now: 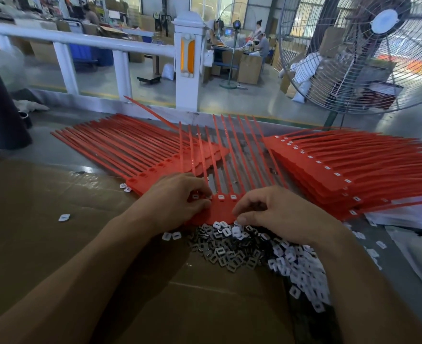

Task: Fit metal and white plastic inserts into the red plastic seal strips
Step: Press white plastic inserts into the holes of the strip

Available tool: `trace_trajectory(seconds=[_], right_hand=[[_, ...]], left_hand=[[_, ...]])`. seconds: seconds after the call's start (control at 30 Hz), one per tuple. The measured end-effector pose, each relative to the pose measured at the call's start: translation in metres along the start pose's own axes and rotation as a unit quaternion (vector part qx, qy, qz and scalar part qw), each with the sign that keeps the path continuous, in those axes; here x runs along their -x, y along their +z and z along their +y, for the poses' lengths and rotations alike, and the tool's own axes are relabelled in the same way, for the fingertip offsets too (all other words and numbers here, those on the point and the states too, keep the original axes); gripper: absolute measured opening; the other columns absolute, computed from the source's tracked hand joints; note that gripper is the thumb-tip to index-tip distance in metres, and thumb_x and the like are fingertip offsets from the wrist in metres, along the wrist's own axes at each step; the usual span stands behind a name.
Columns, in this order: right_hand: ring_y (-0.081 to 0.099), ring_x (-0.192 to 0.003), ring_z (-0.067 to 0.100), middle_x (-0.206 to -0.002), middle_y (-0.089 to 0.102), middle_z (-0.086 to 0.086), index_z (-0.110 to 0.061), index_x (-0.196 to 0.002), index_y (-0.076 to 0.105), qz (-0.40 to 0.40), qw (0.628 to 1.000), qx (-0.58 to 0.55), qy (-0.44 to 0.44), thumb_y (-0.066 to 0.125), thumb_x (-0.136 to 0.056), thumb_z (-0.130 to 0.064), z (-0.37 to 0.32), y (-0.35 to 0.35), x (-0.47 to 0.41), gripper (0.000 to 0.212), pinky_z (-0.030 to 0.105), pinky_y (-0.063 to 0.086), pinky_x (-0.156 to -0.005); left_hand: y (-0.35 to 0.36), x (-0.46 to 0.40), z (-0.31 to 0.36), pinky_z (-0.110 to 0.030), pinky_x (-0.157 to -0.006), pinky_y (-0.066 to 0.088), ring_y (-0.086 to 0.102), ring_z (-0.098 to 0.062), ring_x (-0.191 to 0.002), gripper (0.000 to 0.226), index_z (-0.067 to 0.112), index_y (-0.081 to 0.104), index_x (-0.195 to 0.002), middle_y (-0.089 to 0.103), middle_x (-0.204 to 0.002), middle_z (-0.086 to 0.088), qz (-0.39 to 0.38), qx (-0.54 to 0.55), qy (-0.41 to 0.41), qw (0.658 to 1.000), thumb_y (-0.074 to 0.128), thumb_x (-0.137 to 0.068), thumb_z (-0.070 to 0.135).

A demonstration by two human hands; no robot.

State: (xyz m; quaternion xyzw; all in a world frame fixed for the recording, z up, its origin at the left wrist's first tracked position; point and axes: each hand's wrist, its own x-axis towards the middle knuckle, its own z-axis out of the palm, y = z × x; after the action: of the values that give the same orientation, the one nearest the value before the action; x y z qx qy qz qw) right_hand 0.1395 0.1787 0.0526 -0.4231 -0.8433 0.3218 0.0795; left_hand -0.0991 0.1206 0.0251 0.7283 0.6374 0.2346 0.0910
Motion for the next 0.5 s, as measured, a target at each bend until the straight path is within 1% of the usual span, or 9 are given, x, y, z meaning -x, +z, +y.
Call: trace_trajectory(seconds=[0.1,0.23,0.37,0.43,0.5], right_hand=[[0.066,-0.093,-0.008,-0.1,0.073,-0.021,-0.04,-0.105,0.076,-0.024,1.0,-0.002,0.0,0.079,-0.092,-0.029,0.0021,-0.0009,0.0002,0.018,0.019,0.05,-0.085],[0.067,-0.085,-0.004,-0.092,0.071,-0.017,-0.04,-0.098,0.076,-0.018,1.0,0.013,-0.017,0.078,-0.092,-0.022,0.0017,0.0021,-0.0013,0.018,0.015,0.049,-0.071],[0.065,-0.078,-0.007,-0.084,0.069,-0.025,-0.037,-0.092,0.075,-0.007,1.0,0.008,-0.013,0.079,-0.091,-0.023,0.0047,0.0022,-0.0039,0.014,0.008,0.045,-0.061],[0.064,-0.076,-0.008,-0.082,0.067,-0.029,-0.036,-0.09,0.074,-0.004,1.0,0.0,-0.007,0.081,-0.09,-0.026,0.0056,0.0024,-0.0042,0.012,0.009,0.044,-0.06],[0.064,-0.077,-0.008,-0.082,0.068,-0.028,-0.035,-0.089,0.073,0.002,1.0,-0.004,-0.005,0.081,-0.089,-0.029,0.0056,0.0028,-0.0038,0.01,0.011,0.045,-0.062]], left_hand=[[0.0006,-0.0005,0.0001,-0.038,-0.098,0.049,0.055,-0.007,-0.107,0.027,0.036,0.069,-0.119,0.063,-0.118,0.014,-0.003,-0.011,0.004,1.0,0.066,-0.094,0.044],[-0.0006,0.0009,0.0012,-0.035,-0.096,0.049,0.055,-0.006,-0.105,0.026,0.034,0.07,-0.118,0.063,-0.115,0.012,0.006,-0.01,0.01,1.0,0.065,-0.094,0.043],[-0.0012,0.0014,0.0021,-0.032,-0.096,0.048,0.055,-0.005,-0.104,0.026,0.034,0.071,-0.118,0.064,-0.115,0.013,0.009,-0.01,0.014,1.0,0.065,-0.094,0.043],[-0.0018,0.0017,0.0022,-0.033,-0.096,0.048,0.055,-0.006,-0.105,0.025,0.034,0.071,-0.117,0.064,-0.116,0.013,0.008,-0.007,0.014,1.0,0.065,-0.095,0.043],[-0.0023,0.0023,0.0023,-0.034,-0.097,0.048,0.054,-0.005,-0.105,0.025,0.035,0.071,-0.117,0.063,-0.115,0.014,0.006,-0.005,0.012,1.0,0.064,-0.095,0.043]])
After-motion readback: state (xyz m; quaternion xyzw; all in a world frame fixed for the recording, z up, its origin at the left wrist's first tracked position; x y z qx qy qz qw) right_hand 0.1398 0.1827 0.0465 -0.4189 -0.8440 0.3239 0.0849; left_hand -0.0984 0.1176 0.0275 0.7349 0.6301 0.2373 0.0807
